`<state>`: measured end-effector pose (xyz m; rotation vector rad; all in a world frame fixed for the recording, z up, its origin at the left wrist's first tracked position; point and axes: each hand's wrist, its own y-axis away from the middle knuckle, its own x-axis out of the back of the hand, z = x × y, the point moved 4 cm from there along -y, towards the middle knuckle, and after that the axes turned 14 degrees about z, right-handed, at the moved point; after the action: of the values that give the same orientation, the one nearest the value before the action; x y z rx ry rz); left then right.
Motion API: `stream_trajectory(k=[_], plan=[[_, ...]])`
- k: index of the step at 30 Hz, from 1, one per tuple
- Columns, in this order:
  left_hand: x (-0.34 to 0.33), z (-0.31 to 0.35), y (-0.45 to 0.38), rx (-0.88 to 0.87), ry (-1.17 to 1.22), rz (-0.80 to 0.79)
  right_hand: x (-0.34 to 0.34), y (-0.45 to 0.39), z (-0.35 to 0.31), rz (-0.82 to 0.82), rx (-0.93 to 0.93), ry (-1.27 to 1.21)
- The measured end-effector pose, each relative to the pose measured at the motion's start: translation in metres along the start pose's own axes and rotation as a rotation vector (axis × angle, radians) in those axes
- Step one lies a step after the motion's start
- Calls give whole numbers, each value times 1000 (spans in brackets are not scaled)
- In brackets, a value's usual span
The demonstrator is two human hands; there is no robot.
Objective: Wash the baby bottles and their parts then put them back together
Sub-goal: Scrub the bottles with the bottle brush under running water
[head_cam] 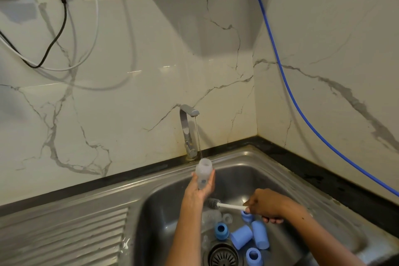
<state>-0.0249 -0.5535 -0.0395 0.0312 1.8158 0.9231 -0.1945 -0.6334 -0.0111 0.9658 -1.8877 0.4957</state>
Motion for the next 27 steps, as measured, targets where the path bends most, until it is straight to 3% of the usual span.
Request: stream_trajectory(k=[8, 12, 15, 18, 27], plan=[[-2, 4, 8, -51, -31, 12, -1, -1, -2, -5, 24, 48], [7, 15, 7, -242, -250, 11, -2, 0, -2, -5, 23, 81], [-2, 10, 9, -100, -97, -10, -2, -1, -2, -10, 19, 75], [-1, 8, 9, -101, -96, -4, -3, -3, -3, 1, 34, 70], [-3, 16, 29, -589, -577, -31, 1, -2, 1, 65, 44, 73]])
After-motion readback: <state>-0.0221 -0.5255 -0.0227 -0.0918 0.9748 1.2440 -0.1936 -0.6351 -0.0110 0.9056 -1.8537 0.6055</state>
